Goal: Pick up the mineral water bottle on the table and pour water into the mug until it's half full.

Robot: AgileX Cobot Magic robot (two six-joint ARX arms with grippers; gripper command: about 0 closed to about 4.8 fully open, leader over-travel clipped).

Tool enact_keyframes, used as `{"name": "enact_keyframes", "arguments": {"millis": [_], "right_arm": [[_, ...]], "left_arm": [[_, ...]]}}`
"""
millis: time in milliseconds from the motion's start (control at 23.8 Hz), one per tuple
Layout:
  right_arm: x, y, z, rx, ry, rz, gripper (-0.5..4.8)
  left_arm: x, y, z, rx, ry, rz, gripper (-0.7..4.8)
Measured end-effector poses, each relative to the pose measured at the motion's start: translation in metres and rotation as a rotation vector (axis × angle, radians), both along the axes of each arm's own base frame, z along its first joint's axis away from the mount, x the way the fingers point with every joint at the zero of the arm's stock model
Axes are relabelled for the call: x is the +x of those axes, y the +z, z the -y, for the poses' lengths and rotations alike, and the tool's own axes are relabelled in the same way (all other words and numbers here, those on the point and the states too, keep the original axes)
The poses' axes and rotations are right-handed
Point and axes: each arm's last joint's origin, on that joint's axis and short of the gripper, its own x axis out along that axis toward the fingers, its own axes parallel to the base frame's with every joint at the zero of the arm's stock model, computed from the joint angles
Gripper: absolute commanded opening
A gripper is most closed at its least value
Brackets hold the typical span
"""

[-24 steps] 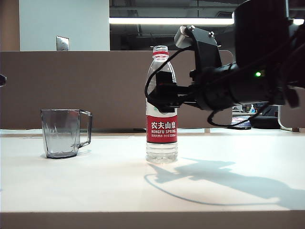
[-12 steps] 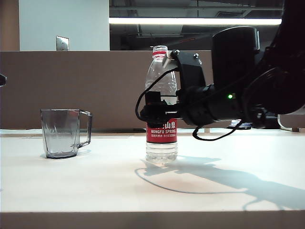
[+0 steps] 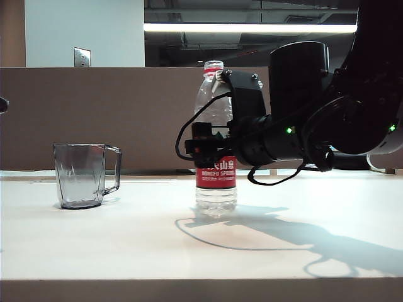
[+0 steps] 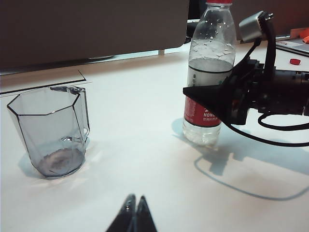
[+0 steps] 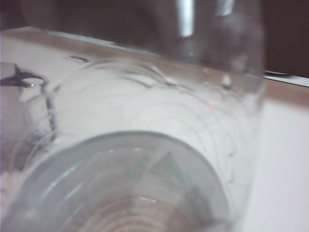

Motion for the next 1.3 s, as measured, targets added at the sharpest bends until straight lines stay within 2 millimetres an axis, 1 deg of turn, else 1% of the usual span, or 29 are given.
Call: {"name": "enact_keyframes", "arguments": {"millis": [547,673,1052,1136,1178,1304], "right_arm": [[0.000,0.000,0.000,0.001,0.000,-0.001,3.42],[0.000,0.000,0.000,0.003,0.000,-0.002,3.03],[0.000,0.000,0.000,0.001,0.000,0.000,3.03],[0.000,0.004,-0.001,-0.047,0.002,0.006,3.04],[0.004,0.009,-0.003,-0.088,0.004,-0.002,3.04],[0.012,0.015,-0.008,-0.116,0.005,-0.009,3.03]], "left_arm": [[-0.001,0.001,0.000,-0.007,0.000,0.013,-0.05],[-0.001,0.001,0.000,-0.007,0.000,0.013,-0.05],[-0.001,0.001,0.000,-0.007,0.000,0.013,-0.05],[-0.001,0.001,0.000,-0.007,0.000,0.013,-0.05],[-0.001,0.001,0.000,-0.007,0.000,0.013,-0.05],[-0.001,0.001,0.000,-0.007,0.001,0.013,-0.05]]}}
